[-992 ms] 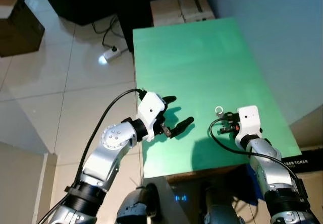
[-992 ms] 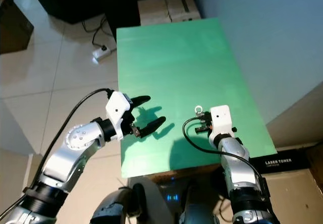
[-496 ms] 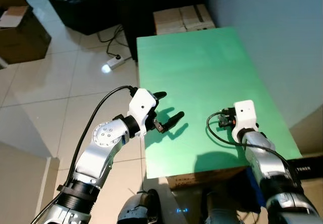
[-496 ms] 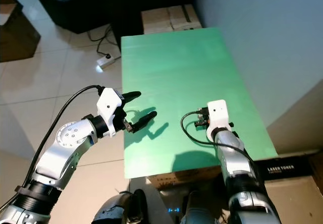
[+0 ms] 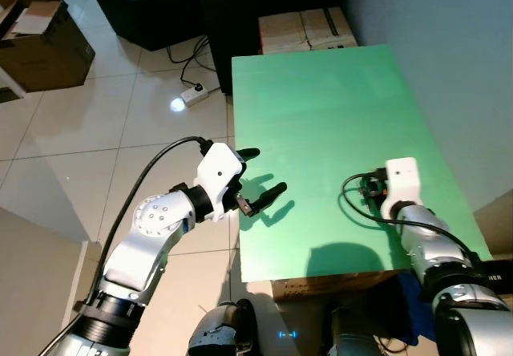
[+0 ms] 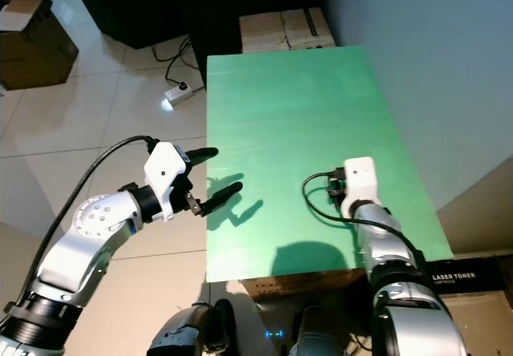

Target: Hang keys on a hook

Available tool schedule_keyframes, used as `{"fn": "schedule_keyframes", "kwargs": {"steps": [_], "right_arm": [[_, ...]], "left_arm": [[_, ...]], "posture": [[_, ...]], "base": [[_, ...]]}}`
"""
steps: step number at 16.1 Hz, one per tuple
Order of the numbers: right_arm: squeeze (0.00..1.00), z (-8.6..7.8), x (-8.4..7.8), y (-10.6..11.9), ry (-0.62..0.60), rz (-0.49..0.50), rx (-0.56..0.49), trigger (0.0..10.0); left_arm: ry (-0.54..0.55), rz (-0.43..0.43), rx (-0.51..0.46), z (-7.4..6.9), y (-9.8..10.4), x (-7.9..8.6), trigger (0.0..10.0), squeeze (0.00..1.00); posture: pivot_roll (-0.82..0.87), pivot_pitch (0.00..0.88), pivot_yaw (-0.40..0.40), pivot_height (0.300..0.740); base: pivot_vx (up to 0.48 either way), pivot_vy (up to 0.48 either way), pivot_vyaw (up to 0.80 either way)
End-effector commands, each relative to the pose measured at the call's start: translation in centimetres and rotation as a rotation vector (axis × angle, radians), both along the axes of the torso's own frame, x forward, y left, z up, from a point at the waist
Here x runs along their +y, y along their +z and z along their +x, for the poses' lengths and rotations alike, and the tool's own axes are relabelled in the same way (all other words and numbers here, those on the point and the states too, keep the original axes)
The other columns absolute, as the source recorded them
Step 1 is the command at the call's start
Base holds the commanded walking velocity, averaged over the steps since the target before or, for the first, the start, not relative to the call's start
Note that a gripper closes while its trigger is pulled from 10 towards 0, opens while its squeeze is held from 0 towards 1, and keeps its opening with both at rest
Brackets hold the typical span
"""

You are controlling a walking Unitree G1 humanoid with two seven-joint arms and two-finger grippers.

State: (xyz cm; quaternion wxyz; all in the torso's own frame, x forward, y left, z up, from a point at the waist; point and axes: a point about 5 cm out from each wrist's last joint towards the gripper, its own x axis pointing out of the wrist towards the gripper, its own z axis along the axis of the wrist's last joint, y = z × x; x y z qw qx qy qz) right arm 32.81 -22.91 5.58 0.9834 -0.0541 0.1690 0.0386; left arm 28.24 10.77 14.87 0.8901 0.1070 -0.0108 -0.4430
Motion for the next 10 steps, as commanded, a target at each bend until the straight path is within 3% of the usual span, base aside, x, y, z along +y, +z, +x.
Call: {"fn": "schedule_keyframes", "kwargs": {"steps": [1, 3, 6, 7, 10], "right_arm": [[1.00, -0.1, 0.0, -0.1, 0.017, 0.047, -0.011, 10.0], [1.00, -0.1, -0.2, 0.2, 0.029, 0.131, -0.042, 10.0], [1.00, -1.0, -2.1, -0.6, -0.084, 0.238, -0.030, 10.0], [0.00, -1.2, -2.3, -0.8, -0.091, 0.242, -0.023, 10.0], [0.00, -1.8, -1.5, -2.0, -0.027, 0.294, 0.059, 10.0]], "left_arm": [[0.004, 0.007, 0.006, -0.3, 0.1, 0.4, 10.0, 0.00], [0.001, 0.011, 0.007, -0.4, 0.2, 0.5, 10.0, 0.00], [-0.022, 0.025, 0.010, -0.5, 0.4, 0.5, 10.0, 0.00], [-0.028, 0.029, 0.013, -0.5, 0.5, 0.5, 10.0, 0.00], [-0.051, 0.043, 0.012, -0.3, 0.7, 0.4, 10.0, 0.00]], "posture": [[0.09, 0.208, 0.127, 0.740], [0.09, 0.208, 0.135, 0.740], [0.10, 0.209, 0.164, 0.740], [0.10, 0.209, 0.167, 0.740], [0.12, 0.205, 0.190, 0.740]], "base": [[0.000, 0.000, 0.00], [0.000, 0.000, 0.00], [0.000, 0.000, 0.00], [0.000, 0.000, 0.00], [0.000, 0.000, 0.00]]}}
